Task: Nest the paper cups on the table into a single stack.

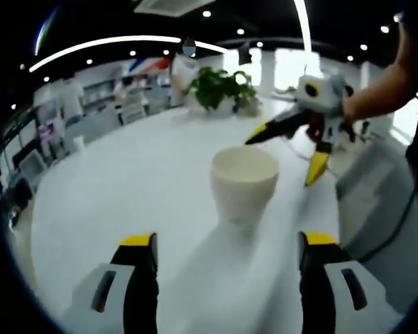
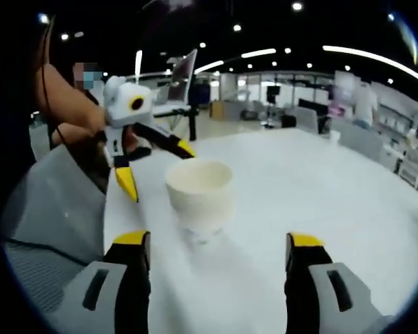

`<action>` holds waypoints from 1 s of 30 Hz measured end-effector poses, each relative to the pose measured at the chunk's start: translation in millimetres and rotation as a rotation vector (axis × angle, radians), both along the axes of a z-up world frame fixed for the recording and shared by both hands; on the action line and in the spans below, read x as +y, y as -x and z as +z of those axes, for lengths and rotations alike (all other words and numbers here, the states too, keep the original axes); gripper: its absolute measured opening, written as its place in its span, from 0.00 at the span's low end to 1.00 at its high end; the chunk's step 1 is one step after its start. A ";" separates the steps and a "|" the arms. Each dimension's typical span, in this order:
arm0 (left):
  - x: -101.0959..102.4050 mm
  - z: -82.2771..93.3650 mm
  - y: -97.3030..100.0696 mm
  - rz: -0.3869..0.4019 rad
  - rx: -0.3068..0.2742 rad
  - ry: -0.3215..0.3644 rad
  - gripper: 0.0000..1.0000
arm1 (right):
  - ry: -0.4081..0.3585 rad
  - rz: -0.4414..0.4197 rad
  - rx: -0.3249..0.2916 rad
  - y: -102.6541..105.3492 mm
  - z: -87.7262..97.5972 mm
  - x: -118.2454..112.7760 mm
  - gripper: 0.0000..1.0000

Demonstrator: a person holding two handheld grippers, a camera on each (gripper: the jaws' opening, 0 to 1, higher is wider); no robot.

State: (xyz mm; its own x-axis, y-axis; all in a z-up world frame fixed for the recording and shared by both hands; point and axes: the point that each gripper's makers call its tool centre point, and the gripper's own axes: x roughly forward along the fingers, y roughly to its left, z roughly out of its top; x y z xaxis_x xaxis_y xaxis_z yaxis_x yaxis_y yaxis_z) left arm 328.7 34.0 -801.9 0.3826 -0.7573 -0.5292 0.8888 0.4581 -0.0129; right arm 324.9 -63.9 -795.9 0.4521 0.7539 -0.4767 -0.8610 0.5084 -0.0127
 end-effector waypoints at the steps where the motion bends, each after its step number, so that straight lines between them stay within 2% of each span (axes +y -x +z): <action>1: -2.0 -0.9 -1.4 -0.004 -0.003 -0.003 0.77 | 0.005 0.014 0.000 -0.2 -1.3 2.3 0.73; 6: -12.4 -5.4 -8.4 -0.027 0.011 0.002 0.73 | 0.035 0.049 0.015 -6.1 -9.0 8.8 0.58; 14: -26.0 -16.3 -9.4 -0.083 0.011 -0.040 0.56 | 0.047 0.086 0.039 -10.3 -15.8 21.1 0.46; 20: -34.4 -19.4 -11.0 -0.100 0.020 -0.038 0.53 | 0.059 0.112 0.057 -7.4 -22.2 26.8 0.41; 26: -37.6 -17.3 -15.6 -0.115 -0.009 -0.040 0.38 | 0.061 0.131 0.059 -7.2 -20.8 32.1 0.36; 30: -38.8 -15.8 -18.1 -0.123 -0.018 -0.043 0.38 | 0.063 0.136 0.051 -10.4 -19.3 34.8 0.34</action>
State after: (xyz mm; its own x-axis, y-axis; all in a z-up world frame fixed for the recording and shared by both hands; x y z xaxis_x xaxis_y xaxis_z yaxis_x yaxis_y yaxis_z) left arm 346.9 -4.8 -817.7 0.2981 -0.7758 -0.5561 0.9382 0.3456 0.0208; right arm 335.3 -29.1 -815.2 0.3221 0.7744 -0.5445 -0.9221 0.3870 0.0049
